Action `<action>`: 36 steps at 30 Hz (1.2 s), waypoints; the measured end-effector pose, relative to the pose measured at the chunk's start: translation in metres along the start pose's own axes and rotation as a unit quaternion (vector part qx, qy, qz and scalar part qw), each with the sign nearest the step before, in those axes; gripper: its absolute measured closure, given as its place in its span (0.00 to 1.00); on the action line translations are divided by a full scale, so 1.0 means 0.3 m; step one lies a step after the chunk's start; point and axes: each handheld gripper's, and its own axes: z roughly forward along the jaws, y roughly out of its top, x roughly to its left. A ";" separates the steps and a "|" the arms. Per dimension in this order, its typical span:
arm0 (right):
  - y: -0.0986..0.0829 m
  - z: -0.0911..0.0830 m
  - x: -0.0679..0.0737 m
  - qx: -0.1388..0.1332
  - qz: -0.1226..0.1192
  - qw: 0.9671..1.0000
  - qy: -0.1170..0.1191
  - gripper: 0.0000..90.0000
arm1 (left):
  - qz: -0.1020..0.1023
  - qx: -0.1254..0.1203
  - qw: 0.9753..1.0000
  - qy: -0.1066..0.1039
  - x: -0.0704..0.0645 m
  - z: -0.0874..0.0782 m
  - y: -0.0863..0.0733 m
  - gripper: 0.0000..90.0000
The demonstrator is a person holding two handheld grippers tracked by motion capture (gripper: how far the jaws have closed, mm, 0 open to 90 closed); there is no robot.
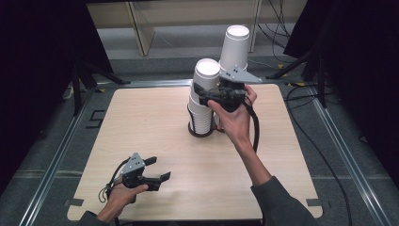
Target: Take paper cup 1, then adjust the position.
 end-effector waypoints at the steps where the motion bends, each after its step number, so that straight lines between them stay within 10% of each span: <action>1: 0.000 0.000 0.000 0.000 0.000 1.000 0.000 0.22 | 0.000 0.000 1.000 0.000 0.000 0.000 0.000 0.16; 10: -0.192 -0.088 -0.002 0.021 -0.018 0.998 0.051 0.22 | 0.000 -0.001 1.000 0.001 0.004 -0.004 0.003 0.16; 16: -0.309 -0.094 -0.010 0.039 0.024 0.995 0.088 0.22 | -0.003 -0.011 1.000 -0.002 0.001 -0.005 0.004 0.16; 36: -0.473 -0.055 0.079 0.076 0.015 0.986 0.150 0.22 | 0.007 -0.027 0.999 -0.017 -0.010 -0.008 0.011 0.16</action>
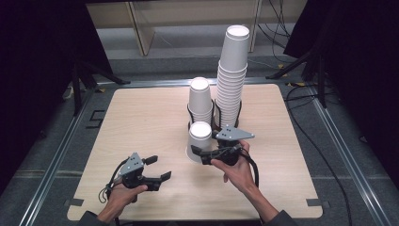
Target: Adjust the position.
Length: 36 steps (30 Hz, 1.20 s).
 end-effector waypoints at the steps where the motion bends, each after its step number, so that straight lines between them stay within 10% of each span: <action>1: -0.002 0.003 0.007 0.002 0.002 1.000 -0.003 0.22 | -0.001 0.002 1.000 0.002 -0.003 -0.001 0.002 0.16; 19: -0.045 0.105 0.102 0.007 -0.016 0.998 0.057 0.22 | 0.008 -0.038 0.998 -0.055 -0.039 0.002 0.016 0.16; 36: -0.053 0.162 0.188 -0.009 -0.012 0.995 0.095 0.22 | 0.026 -0.042 0.997 -0.058 -0.059 0.017 0.018 0.01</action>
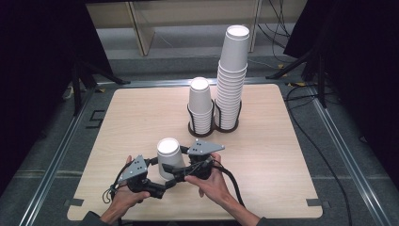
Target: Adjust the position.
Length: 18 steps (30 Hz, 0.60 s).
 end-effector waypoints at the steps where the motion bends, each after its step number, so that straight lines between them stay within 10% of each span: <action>1: 0.002 -0.001 0.005 0.003 0.000 1.000 0.002 0.22 | -0.001 -0.001 1.000 0.001 -0.002 0.000 0.001 0.00; 18: -0.006 0.007 0.018 0.010 0.017 1.000 0.024 0.21 | 0.007 0.011 1.000 0.001 -0.005 -0.008 0.007 0.07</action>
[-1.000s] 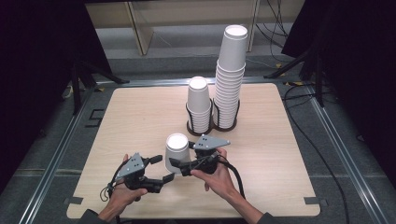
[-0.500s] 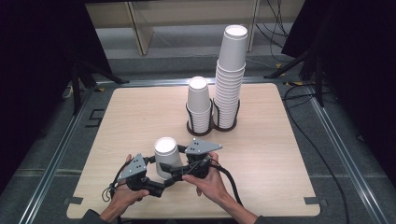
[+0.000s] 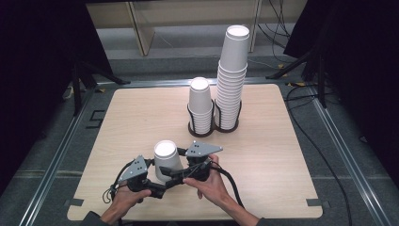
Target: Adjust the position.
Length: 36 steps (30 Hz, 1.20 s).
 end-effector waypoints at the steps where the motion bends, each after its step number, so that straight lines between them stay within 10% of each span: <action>1: 0.001 -0.001 -0.002 0.002 -0.001 1.000 0.004 0.21 | 0.008 -0.005 1.000 -0.005 0.000 0.000 0.000 0.08; 17: 0.095 -0.069 -0.034 0.076 -0.049 0.996 0.007 0.17 | 0.057 0.039 0.998 0.005 -0.006 0.002 0.000 0.15; 36: 0.114 -0.039 -0.021 0.161 -0.080 0.983 0.031 0.18 | 0.132 0.102 0.986 -0.009 -0.036 0.023 -0.008 0.15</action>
